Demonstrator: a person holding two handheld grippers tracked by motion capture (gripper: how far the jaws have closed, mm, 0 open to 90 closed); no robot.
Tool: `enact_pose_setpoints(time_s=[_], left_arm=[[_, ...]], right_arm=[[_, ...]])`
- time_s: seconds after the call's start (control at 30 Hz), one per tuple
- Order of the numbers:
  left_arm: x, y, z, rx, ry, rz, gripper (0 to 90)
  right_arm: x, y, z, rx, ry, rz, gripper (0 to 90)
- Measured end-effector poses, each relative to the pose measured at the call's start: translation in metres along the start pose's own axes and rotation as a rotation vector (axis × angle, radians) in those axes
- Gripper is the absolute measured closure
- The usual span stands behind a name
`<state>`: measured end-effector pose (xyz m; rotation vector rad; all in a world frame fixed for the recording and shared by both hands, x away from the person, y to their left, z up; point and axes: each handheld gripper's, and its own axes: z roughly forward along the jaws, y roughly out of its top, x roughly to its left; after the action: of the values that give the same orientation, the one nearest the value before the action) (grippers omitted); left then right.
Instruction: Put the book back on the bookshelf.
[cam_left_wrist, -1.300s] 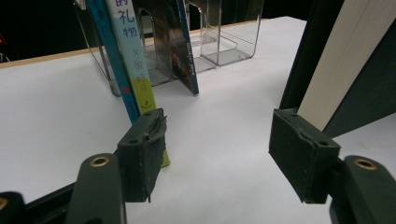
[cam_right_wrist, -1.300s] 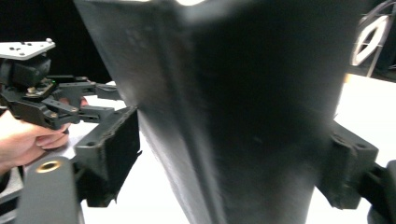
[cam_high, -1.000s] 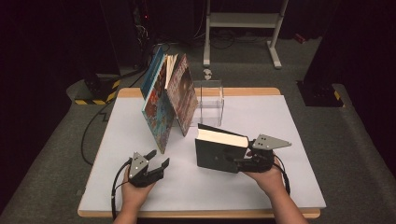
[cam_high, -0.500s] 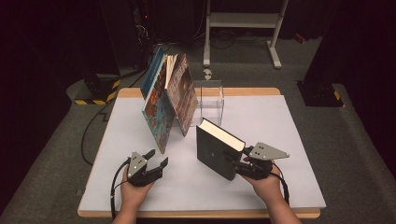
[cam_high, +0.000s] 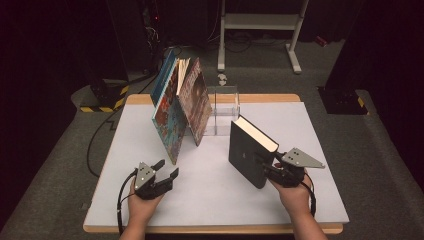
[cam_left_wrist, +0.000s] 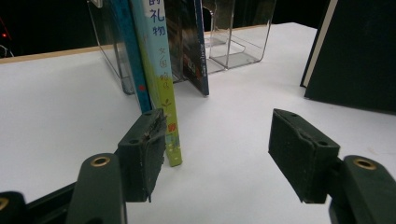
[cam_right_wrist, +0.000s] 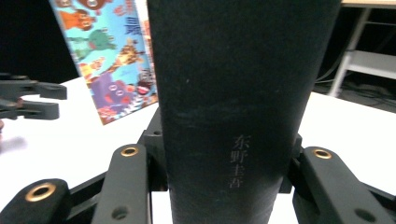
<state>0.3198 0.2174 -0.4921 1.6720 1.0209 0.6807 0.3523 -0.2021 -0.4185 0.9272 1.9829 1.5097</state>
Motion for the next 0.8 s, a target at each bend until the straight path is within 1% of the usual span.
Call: enact_pose_setpoints(time_s=[0.07,0.17,0.33,0.47,0.57,0.8], left_arm=[[0.000,0.000,0.000,-0.002,-0.001,-0.001,36.6],[0.000,0.000,0.000,-0.001,-0.001,0.001,36.7],[0.000,0.000,0.000,-0.001,-0.001,0.002,36.7],[0.000,0.000,0.000,0.002,0.000,0.002,36.6],[0.000,0.000,0.001,0.005,-0.002,0.004,36.6],[0.000,0.000,0.001,0.002,-0.004,-0.002,36.6]], right_arm=[[-0.001,0.000,-0.002,0.001,-0.031,-0.009,53.9],[-0.003,-0.001,-0.005,-0.003,-0.065,0.000,53.8],[-0.002,-0.003,-0.009,-0.011,-0.118,0.009,53.7],[-0.003,-0.006,-0.011,-0.015,-0.118,0.014,53.3],[-0.002,-0.007,-0.012,-0.006,-0.116,0.012,52.4],[-0.004,-0.009,-0.015,0.009,-0.091,0.020,50.3]])
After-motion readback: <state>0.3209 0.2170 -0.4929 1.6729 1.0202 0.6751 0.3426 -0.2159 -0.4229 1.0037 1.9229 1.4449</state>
